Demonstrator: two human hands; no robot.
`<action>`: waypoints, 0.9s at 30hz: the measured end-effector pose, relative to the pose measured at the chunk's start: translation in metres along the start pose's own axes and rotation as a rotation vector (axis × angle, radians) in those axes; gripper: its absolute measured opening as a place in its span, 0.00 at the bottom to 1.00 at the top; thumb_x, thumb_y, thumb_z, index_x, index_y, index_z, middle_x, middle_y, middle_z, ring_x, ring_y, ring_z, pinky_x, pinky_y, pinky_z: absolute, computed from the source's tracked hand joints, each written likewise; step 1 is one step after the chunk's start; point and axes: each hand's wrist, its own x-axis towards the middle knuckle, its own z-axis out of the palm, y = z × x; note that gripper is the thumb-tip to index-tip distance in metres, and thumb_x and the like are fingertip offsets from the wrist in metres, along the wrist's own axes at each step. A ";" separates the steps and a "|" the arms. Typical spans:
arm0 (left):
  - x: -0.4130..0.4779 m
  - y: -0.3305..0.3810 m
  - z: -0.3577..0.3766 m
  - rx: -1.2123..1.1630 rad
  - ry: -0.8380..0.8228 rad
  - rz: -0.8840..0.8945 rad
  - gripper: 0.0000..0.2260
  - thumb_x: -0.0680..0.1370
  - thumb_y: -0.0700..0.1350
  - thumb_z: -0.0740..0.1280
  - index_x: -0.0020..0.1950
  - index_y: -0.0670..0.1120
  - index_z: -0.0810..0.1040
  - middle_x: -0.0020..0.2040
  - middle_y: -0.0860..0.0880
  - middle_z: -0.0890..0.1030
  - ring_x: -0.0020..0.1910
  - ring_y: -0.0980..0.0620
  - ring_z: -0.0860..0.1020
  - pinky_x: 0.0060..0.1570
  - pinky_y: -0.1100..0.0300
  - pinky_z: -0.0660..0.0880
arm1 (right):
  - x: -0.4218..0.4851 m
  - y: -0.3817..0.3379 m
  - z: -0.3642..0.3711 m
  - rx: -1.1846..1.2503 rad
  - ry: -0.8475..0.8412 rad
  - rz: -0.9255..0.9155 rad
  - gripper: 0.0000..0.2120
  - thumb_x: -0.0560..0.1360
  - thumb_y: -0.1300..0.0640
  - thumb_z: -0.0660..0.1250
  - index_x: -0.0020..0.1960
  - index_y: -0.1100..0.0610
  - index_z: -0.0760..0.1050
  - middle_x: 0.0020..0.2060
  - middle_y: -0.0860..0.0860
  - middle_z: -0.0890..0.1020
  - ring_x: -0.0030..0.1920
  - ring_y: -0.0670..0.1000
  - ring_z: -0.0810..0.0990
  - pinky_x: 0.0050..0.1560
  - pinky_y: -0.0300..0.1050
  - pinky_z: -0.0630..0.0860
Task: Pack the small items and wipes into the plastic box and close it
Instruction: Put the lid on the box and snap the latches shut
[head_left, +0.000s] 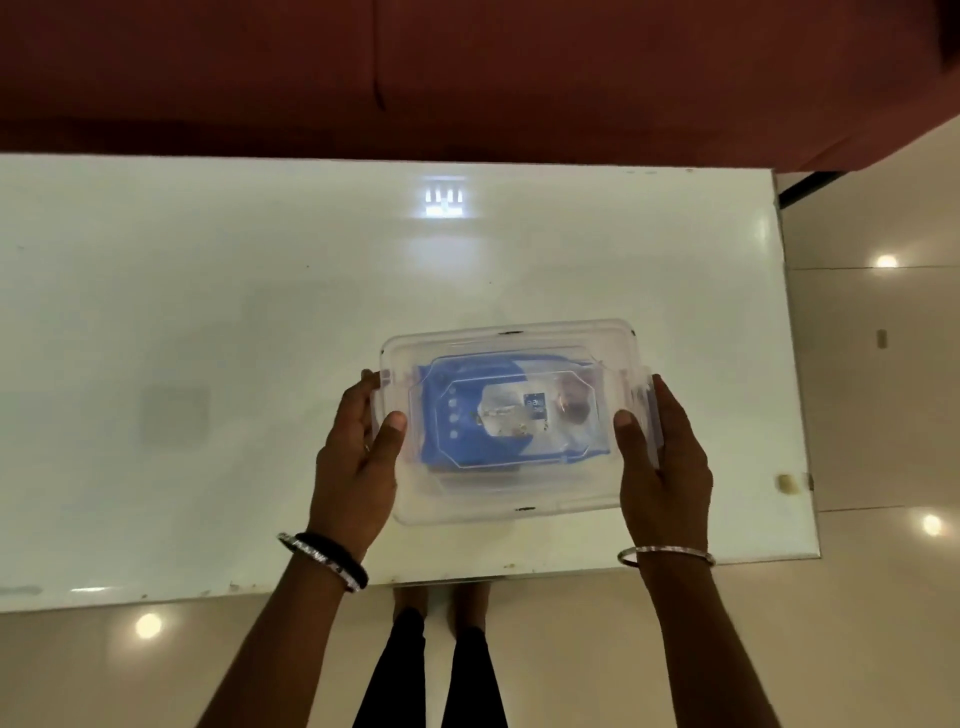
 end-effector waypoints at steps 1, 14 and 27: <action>0.002 -0.001 0.001 0.031 0.011 0.010 0.21 0.81 0.42 0.60 0.75 0.46 0.64 0.72 0.47 0.72 0.70 0.48 0.71 0.70 0.45 0.68 | -0.001 0.002 0.005 -0.036 0.023 -0.019 0.23 0.80 0.55 0.66 0.74 0.54 0.69 0.70 0.48 0.75 0.64 0.38 0.71 0.56 0.13 0.62; 0.012 -0.013 0.016 0.149 0.032 0.084 0.21 0.81 0.46 0.61 0.73 0.46 0.65 0.68 0.47 0.75 0.62 0.49 0.78 0.54 0.65 0.77 | 0.007 0.028 0.016 -0.170 0.089 -0.016 0.18 0.83 0.51 0.58 0.72 0.49 0.65 0.63 0.52 0.80 0.56 0.59 0.81 0.53 0.41 0.71; 0.013 -0.031 0.021 -0.171 -0.121 -0.108 0.19 0.81 0.53 0.57 0.70 0.51 0.69 0.62 0.52 0.79 0.57 0.59 0.80 0.45 0.74 0.76 | 0.029 0.028 0.007 0.004 -0.140 0.156 0.21 0.82 0.52 0.61 0.74 0.54 0.68 0.66 0.54 0.77 0.65 0.56 0.76 0.68 0.56 0.73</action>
